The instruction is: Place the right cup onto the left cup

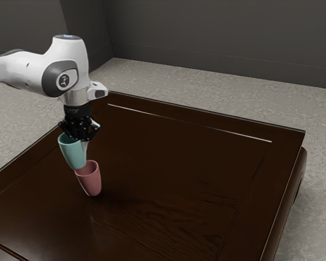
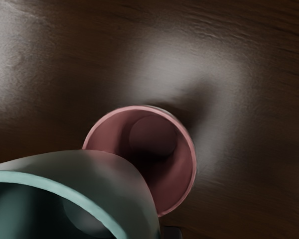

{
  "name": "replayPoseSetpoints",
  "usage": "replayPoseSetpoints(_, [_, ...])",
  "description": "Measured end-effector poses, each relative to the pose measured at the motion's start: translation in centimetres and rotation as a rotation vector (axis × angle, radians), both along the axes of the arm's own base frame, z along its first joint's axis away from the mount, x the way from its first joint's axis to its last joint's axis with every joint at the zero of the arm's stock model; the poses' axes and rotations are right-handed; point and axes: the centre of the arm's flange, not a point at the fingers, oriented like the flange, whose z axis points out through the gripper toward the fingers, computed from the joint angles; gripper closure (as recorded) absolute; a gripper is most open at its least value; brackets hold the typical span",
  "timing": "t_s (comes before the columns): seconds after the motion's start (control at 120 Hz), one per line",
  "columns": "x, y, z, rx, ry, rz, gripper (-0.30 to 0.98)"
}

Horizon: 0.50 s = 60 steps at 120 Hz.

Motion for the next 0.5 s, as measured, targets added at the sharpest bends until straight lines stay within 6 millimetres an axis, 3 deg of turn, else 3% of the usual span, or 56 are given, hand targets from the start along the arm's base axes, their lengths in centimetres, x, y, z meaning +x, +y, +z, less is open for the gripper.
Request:
replayPoseSetpoints(0.133, [0.8, 1.3, -0.6, -0.006, 0.008, 0.009, 0.78])
replayPoseSetpoints(0.183, [1.2, 0.3, -1.1, -0.009, 0.015, -0.013, 0.78])
replayPoseSetpoints(0.342, [1.6, -5.3, -1.4, -0.015, 0.015, -0.124, 0.78])
replayPoseSetpoints(0.408, [1.6, -5.6, -1.3, -0.015, 0.013, -0.134, 0.78])
replayPoseSetpoints(0.5, [1.7, -4.4, -1.3, -0.015, 0.009, -0.119, 0.78])
